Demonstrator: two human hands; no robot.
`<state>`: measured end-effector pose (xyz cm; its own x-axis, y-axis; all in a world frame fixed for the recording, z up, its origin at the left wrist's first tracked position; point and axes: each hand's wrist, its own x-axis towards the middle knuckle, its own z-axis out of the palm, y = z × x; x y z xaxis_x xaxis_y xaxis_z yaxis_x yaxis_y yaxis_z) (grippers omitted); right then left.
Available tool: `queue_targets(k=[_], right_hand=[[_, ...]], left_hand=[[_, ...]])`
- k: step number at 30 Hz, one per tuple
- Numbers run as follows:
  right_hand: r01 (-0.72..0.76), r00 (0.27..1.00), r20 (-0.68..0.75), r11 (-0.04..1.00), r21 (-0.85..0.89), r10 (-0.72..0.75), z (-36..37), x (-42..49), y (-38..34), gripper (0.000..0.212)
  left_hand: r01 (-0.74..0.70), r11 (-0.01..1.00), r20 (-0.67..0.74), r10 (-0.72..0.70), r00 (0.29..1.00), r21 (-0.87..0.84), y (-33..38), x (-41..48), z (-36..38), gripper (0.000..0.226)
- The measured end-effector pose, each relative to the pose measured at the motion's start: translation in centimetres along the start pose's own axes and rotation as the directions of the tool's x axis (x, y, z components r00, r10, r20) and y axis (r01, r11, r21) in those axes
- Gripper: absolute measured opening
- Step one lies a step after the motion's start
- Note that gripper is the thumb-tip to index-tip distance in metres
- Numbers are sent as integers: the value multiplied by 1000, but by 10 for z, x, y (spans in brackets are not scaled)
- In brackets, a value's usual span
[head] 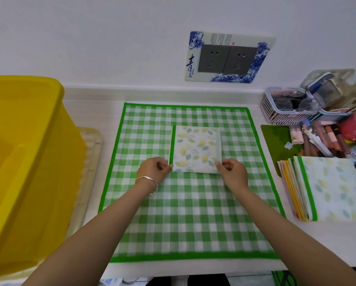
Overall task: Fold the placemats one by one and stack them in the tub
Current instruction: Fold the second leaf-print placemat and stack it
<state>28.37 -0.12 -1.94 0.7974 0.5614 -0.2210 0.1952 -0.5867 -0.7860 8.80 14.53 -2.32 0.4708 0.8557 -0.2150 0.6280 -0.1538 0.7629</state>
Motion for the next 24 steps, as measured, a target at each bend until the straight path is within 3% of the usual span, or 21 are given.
queue_targets(k=[6,9,12,16,22,24], right_hand=[[-82,996,-22,997,-15,81,1,4,-8,25],[-39,995,-96,998,-55,33,8,-3,-12,33],[186,949,-208,953,-240,-238,25,-10,-16,42],[391,896,-50,839,-379,-440,59,-9,-35,44],[384,921,159,757,-528,-356,101,10,-48,48],[413,908,199,710,-570,-368,99,14,-41,62]], left_hand=[[37,987,31,-42,999,154,14,4,2,28],[-173,951,-24,186,982,258,15,6,10,54],[-382,819,75,389,918,428,17,8,24,62],[-381,763,163,349,923,523,21,17,41,51],[-312,666,200,241,950,677,15,23,53,59],[-311,666,200,239,950,678,16,23,53,55]])
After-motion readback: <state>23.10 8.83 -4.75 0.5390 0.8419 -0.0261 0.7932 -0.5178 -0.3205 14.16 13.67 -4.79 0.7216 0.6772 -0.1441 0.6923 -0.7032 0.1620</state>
